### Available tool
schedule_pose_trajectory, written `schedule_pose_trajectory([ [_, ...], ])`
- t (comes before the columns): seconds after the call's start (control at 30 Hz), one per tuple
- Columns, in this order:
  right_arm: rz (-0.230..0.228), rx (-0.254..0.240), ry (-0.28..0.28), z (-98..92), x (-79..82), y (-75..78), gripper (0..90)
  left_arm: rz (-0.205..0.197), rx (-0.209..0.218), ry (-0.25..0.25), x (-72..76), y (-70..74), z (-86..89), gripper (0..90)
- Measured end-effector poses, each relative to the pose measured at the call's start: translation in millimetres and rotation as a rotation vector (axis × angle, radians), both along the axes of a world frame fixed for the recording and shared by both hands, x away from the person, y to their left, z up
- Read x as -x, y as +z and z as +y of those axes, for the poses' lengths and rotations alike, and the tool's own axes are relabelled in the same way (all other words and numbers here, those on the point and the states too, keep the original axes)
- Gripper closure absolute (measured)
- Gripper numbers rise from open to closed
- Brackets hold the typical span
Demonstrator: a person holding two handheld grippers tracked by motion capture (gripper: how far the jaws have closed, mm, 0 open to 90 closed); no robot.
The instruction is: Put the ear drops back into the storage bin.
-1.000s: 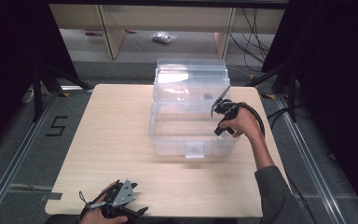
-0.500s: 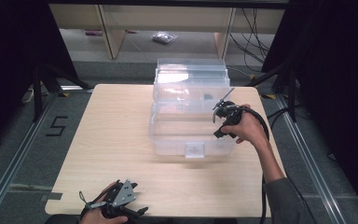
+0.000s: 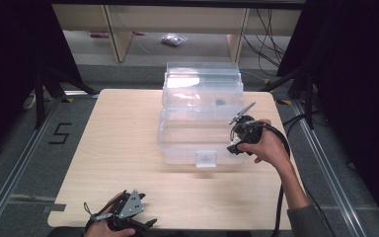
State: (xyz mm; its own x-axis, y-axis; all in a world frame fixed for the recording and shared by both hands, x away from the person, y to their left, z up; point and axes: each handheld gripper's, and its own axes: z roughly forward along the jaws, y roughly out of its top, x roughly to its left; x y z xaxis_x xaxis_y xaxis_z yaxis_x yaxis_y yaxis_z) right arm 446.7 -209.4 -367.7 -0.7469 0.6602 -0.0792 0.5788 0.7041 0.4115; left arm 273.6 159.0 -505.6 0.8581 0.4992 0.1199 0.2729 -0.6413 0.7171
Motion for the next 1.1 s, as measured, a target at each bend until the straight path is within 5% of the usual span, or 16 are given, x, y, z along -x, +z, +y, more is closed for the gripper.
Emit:
schedule_pose_trajectory([
  [0.47, -0.059, -0.077, 0.046, 5.4, 36.6, -9.9, 30.3, 0.004, 0.001, 0.004, 0.4, 0.3, -0.1, 15.0],
  [0.8, -0.069, -0.137, 0.057, 10.1, 49.0, -22.8, 28.8, -0.007, -0.017, -0.005, 0.3, 1.1, 0.2, 15.0],
  [1.1, -0.089, -0.135, 0.075, 15.8, 52.8, -26.1, 27.2, -0.003, -0.001, -0.001, 1.2, 1.4, -0.1, 15.0],
])
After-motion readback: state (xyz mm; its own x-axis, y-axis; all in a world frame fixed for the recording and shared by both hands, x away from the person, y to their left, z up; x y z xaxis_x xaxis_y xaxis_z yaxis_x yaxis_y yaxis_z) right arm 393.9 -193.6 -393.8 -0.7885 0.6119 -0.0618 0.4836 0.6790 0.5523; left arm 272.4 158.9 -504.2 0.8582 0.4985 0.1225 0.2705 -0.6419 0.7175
